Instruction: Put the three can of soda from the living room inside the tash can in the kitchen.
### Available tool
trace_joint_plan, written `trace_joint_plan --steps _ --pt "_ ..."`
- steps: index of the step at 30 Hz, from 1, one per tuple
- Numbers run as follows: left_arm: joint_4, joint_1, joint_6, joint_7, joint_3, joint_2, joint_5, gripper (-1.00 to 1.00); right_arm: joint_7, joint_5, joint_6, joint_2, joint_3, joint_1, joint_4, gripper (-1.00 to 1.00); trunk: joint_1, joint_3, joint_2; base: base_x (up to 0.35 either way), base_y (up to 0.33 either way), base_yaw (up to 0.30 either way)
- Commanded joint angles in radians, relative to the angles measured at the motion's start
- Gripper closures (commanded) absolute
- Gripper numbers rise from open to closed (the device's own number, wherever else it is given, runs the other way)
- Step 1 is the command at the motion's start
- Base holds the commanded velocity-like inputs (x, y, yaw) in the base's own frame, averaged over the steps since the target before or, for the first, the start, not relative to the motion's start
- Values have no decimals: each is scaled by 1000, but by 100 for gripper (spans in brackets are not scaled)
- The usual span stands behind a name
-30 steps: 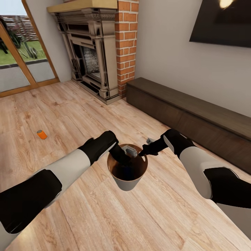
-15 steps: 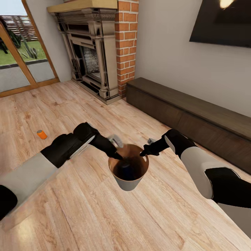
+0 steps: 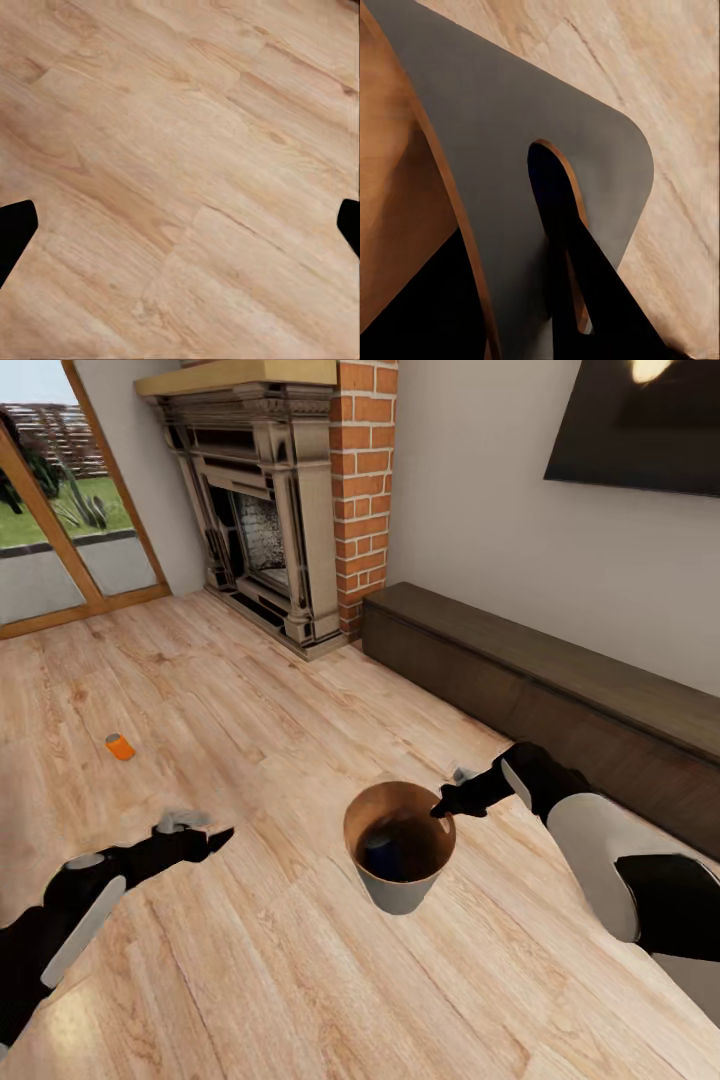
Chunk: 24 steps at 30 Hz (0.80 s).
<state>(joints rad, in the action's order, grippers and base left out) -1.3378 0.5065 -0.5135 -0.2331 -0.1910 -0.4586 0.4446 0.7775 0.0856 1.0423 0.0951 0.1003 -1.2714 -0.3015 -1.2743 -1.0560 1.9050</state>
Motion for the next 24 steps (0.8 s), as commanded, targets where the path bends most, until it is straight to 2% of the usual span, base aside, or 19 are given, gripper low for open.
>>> trace_joint_plan --steps 1,2,3,5,6,8,9,12,14,19,22,24 --pt "21 -29 41 36 11 5 2 -100 -9 -10 5 9 1 13 -1 100 0 0 0 81 0 0" --pt "41 -53 81 67 20 11 1 -100 -21 -11 5 17 1 26 -2 100 0 0 0 80 0 0" --pt "82 -88 158 112 32 26 -2 -100 -43 -11 5 31 -1 53 -3 100 0 0 0 72 0 0" --pt "130 -110 228 141 39 48 -7 -100 -60 -11 5 41 -3 79 -4 100 0 0 0 56 0 0" --pt "183 -125 287 160 43 68 -12 -100 -72 -12 -13 49 -4 108 -4 100 0 0 0 32 0 0" --pt "238 -134 337 172 46 83 -19 -100 -80 -12 -38 54 -4 140 -5 100 0 0 0 23 0 0" --pt "322 -142 423 181 49 97 -30 -100 -89 -12 -71 58 -6 181 -5 100 0 0 0 11 0 0" --pt "399 -148 522 184 50 106 -39 -100 -93 -14 -101 61 -8 214 -5 100 0 0 0 6 0 0" --pt "426 -150 564 185 51 108 -38 -100 -93 -17 -128 59 -9 236 -6 100 0 0 0 3 0 0" --pt "443 -178 592 184 52 116 -35 -100 -82 -21 -171 60 -11 259 -18 100 0 0 0 0 0 0" --pt "448 -193 596 183 53 143 -38 -100 -83 -22 -177 56 -12 262 -22 100 0 0 0 0 0 0" --pt "449 -195 597 183 53 150 -40 -100 -85 -22 -177 52 -12 263 -23 100 0 0 0 0 0 0"
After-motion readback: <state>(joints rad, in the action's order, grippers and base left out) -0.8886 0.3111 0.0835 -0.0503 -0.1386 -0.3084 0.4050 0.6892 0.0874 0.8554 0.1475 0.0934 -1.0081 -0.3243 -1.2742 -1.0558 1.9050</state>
